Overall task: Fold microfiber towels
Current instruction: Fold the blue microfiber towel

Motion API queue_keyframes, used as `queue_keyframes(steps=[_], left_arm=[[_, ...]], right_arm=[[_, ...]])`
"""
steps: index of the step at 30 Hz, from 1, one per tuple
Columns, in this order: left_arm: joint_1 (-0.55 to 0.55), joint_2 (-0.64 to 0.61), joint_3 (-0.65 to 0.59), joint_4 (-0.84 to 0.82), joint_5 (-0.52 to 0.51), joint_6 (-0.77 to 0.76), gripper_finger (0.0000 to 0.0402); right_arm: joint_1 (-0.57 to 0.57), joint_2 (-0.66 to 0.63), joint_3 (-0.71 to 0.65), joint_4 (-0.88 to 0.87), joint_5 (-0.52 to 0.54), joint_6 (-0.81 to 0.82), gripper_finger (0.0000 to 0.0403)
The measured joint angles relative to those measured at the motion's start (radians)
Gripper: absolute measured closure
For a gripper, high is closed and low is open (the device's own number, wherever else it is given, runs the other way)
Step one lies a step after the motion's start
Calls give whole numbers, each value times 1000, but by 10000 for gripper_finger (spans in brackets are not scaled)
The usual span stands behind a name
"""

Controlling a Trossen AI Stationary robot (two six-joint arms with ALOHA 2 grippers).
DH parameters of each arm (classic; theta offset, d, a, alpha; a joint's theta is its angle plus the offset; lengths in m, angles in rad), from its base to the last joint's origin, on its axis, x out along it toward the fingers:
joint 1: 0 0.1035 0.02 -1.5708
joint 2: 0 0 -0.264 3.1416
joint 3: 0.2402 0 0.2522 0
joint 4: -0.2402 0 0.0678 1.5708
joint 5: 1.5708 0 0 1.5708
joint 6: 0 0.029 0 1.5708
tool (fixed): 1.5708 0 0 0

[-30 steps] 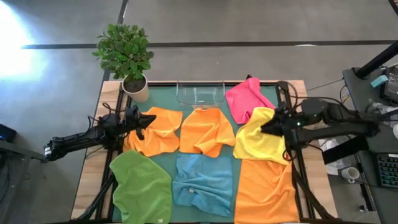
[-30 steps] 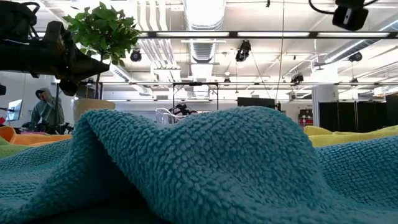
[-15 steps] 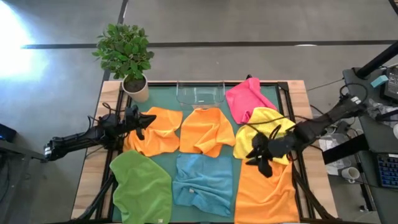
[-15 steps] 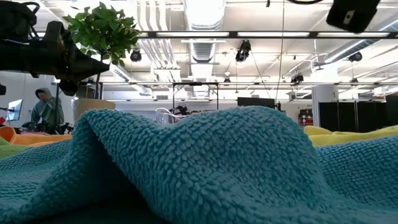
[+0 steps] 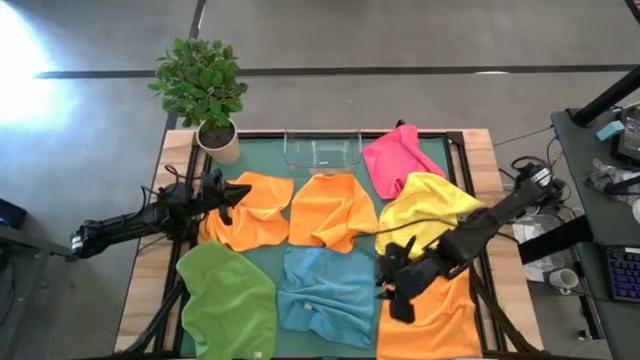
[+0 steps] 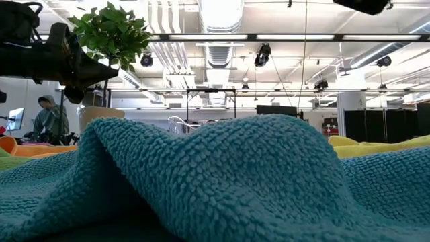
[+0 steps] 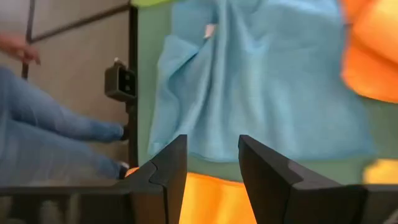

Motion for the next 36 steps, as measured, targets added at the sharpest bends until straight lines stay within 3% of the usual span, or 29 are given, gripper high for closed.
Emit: queue_keyframes(steps=[11, 22, 36], left_arm=[[0, 4, 0, -1, 0, 0, 401], [0, 4, 0, -1, 0, 0, 401], [0, 4, 0, -1, 0, 0, 401]], right_arm=[[65, 144, 162, -82, -6, -3, 268], [191, 174, 147, -81, 3, 0, 268], [258, 380, 146, 72, 5, -69, 268]])
